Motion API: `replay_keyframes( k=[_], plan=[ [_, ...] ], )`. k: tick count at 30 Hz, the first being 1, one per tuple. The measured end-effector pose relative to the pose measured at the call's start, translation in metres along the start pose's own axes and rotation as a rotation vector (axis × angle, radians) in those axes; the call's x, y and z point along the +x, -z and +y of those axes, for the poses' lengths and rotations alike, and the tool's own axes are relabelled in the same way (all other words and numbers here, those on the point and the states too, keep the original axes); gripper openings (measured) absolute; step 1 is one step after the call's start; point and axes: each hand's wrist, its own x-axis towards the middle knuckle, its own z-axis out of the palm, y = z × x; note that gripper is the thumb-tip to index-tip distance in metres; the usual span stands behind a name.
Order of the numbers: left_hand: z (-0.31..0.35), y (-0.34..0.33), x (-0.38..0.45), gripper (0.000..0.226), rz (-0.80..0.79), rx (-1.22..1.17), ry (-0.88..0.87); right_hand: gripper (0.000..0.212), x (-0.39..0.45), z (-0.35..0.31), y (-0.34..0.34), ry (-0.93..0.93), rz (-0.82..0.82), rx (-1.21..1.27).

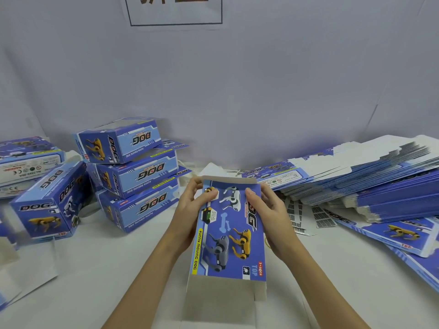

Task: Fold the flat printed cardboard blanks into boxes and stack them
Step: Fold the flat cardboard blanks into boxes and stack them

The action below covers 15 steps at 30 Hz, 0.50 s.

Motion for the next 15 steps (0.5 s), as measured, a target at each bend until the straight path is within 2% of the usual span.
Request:
replay_keyframes(
  k=[3, 6, 8, 9, 12, 13, 15],
  plan=[
    [0.001, -0.001, 0.001, 0.043, -0.009, 0.005, 0.020, 0.040, -0.001, 0.000, 0.004, -0.022, -0.013, -0.016],
    [0.009, -0.002, -0.002, 0.062, 0.035, -0.035, 0.086, 0.036, -0.001, 0.000, 0.001, 0.006, -0.029, -0.056],
    [0.010, 0.001, 0.001, 0.065, 0.040, -0.055, 0.105, 0.034, -0.001, -0.001, -0.003, 0.028, -0.046, -0.095],
    [0.012, 0.001, 0.003, 0.060, 0.038, -0.053, 0.102, 0.034, -0.002, -0.001, -0.006, 0.030, -0.050, -0.104],
    [0.006, 0.005, 0.005, 0.022, 0.092, 0.024, 0.071, 0.035, -0.004, -0.002, -0.013, 0.021, -0.052, -0.110],
    [0.005, 0.006, 0.006, 0.015, 0.107, 0.045, 0.063, 0.035, -0.004, -0.002, -0.015, 0.021, -0.052, -0.115],
    [0.005, 0.008, 0.013, 0.016, 0.120, 0.067, 0.087, 0.034, -0.007, -0.003, -0.016, 0.022, -0.074, -0.147]
  ],
)
